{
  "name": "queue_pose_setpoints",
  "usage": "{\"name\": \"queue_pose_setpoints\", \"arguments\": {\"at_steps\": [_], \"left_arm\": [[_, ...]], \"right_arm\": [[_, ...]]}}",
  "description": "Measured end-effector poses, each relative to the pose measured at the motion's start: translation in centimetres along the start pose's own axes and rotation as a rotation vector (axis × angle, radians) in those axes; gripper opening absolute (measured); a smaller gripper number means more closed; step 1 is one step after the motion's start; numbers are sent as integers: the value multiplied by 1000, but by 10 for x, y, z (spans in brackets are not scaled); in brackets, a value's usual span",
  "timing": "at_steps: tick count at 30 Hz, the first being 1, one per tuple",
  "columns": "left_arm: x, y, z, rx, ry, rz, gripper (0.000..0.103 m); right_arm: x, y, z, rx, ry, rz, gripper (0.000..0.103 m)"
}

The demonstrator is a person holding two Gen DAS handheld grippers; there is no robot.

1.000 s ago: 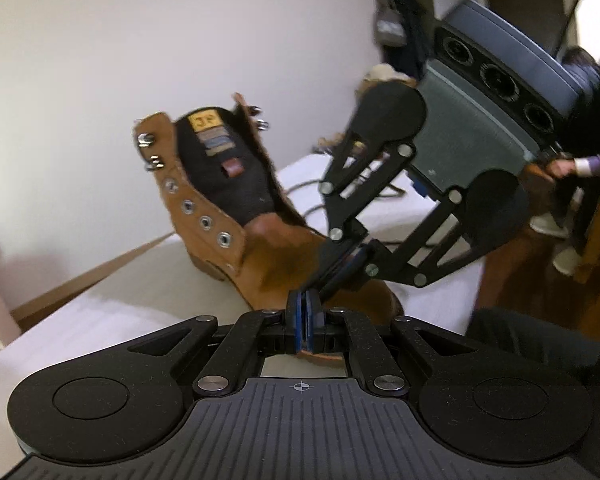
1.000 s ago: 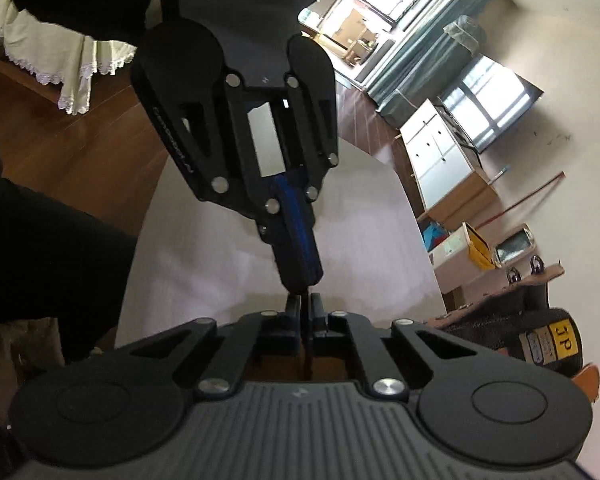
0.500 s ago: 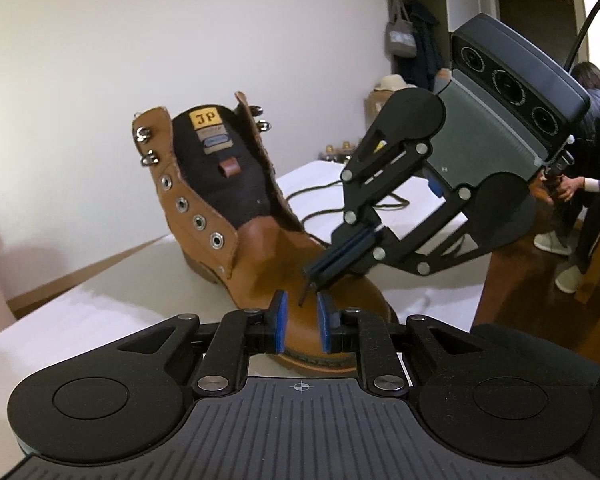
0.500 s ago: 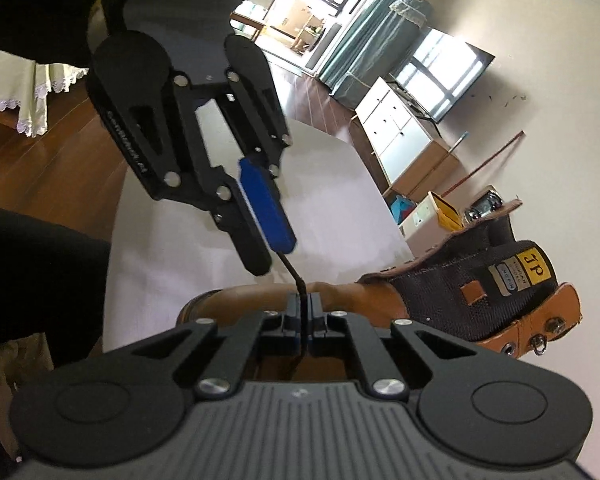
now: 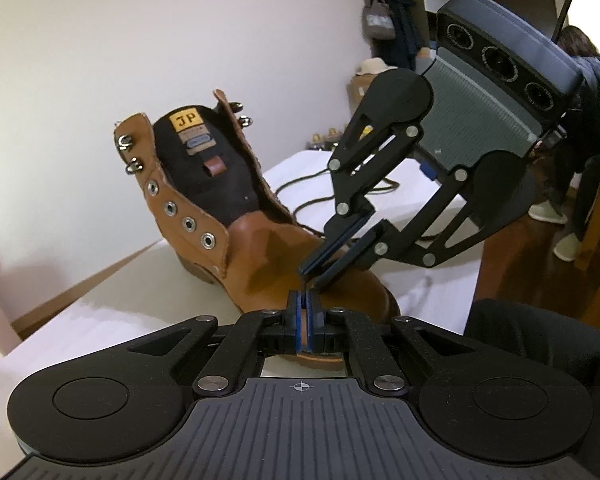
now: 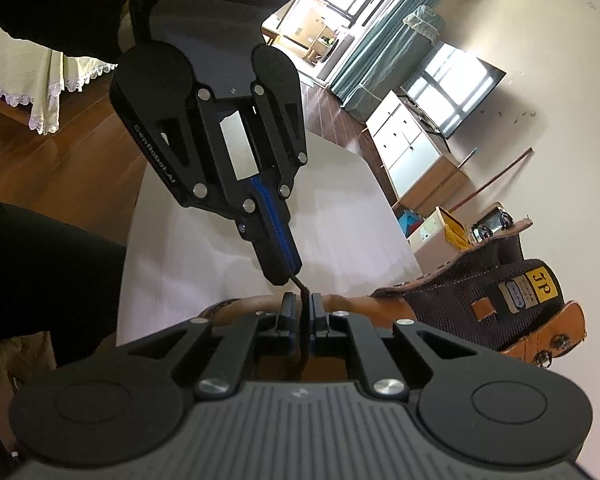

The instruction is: Lace up shoes with both hands

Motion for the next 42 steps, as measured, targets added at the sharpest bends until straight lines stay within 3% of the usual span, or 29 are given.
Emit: {"name": "queue_pose_setpoints", "arguments": {"at_steps": [10,12,13,19,24,31,34,42], "left_arm": [[-5,0,-3,-9,-11,-4,4],[-9,-2,-11,-20,-60,13,11],[-12,-4,-17,-32,-95,25,23],[-52,4,-62,-151,-326,23,35],[-77,19,-78,-247,-387,-47,36],[-80,38,-90,-293,-497,-117,31],[-78,42,-95,-266,-492,-140,24],[-70,25,-112,-112,-490,-151,11]], "right_arm": [[3,2,5,28,30,-8,4],[5,3,10,98,25,-38,4],[7,3,14,136,25,-54,4],[15,1,36,287,75,-118,4],[17,-4,39,320,96,-116,4],[18,-2,47,343,125,-87,4],[18,2,49,357,130,-82,4],[2,26,44,398,56,-126,4]]}}
Point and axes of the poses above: each gripper's, at about its wrist camera, not at the fingertips, and y roughly the way its jaws point, z to its right, x to its underside, the point moved 6 cm from there along y, roughly the way its jaws point, and after that the axes turned 12 degrees about x, right-handed, at the moved point
